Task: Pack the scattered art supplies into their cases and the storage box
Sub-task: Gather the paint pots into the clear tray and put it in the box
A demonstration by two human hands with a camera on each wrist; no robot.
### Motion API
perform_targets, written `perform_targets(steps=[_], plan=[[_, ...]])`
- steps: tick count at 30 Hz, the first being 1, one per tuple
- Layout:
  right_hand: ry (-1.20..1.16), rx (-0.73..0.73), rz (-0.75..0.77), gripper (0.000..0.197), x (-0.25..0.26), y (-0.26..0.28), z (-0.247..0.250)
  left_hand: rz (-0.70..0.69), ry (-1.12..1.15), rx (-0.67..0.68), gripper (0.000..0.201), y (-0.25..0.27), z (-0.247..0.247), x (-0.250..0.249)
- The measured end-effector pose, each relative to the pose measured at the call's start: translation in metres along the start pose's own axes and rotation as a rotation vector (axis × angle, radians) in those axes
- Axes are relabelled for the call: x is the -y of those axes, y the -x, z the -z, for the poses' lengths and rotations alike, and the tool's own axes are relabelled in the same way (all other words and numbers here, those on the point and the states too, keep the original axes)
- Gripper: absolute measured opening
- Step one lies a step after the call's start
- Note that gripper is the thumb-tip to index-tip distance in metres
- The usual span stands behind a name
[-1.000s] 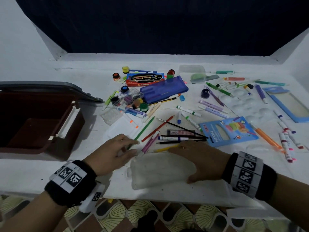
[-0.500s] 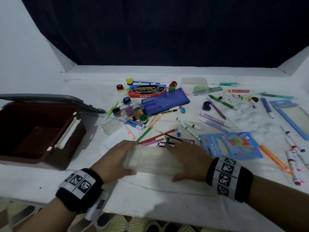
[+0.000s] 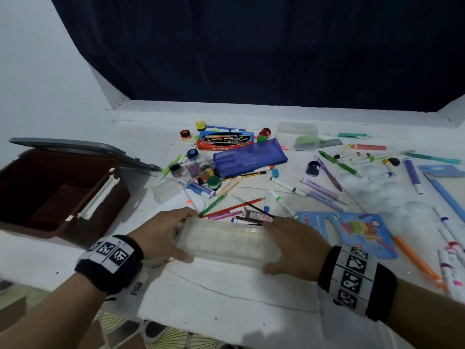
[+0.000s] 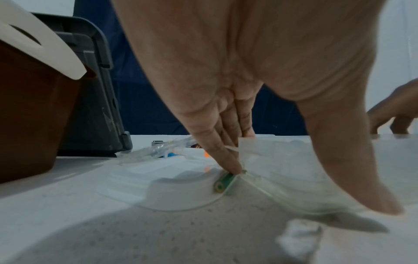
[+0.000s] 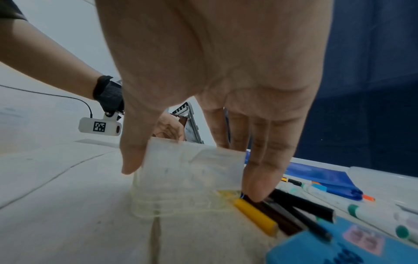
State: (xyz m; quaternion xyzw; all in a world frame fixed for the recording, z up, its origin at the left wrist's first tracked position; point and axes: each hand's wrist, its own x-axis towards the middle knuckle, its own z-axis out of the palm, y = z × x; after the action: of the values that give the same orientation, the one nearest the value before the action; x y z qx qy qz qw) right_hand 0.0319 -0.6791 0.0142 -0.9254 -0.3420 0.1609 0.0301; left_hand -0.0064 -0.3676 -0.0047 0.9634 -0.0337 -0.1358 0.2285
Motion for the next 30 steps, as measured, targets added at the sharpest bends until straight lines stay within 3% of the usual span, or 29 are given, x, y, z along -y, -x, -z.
perform_targets(steps=[8, 12, 16, 19, 22, 24, 27, 30], plan=[[0.096, 0.112, -0.018, 0.082, 0.006, -0.011, 0.015, -0.085, -0.106, 0.023, 0.081, -0.008, 0.005, 0.004], [0.117, 0.161, -0.046, 0.08, 0.014, -0.016, 0.018, -0.118, -0.194, 0.033, 0.09, -0.008, 0.002, 0.006], [0.177, 0.182, -0.058, 0.083, 0.018, -0.017, 0.018, -0.2, -0.084, 0.066, 0.095, -0.006, 0.009, 0.009], [0.184, 0.191, -0.05, 0.096, 0.017, -0.015, 0.021, -0.255, 0.059, -0.062, 0.072, -0.013, 0.028, 0.013], [0.146, 0.201, -0.074, 0.106, 0.016, -0.017, 0.032, -0.207, -0.033, -0.275, 0.06, -0.041, 0.045, 0.027], [0.105, 0.141, -0.084, 0.092, 0.014, -0.025, 0.042, -0.145, -0.14, -0.295, 0.063, -0.063, 0.053, 0.032], [0.059, -0.025, -0.019, 0.049, 0.013, -0.045, 0.053, -0.009, -0.342, -0.186, 0.072, -0.086, 0.053, 0.031], [0.044, -0.119, 0.046, 0.035, 0.013, -0.073, 0.056, 0.047, -0.426, -0.108, 0.077, -0.094, 0.048, 0.029]])
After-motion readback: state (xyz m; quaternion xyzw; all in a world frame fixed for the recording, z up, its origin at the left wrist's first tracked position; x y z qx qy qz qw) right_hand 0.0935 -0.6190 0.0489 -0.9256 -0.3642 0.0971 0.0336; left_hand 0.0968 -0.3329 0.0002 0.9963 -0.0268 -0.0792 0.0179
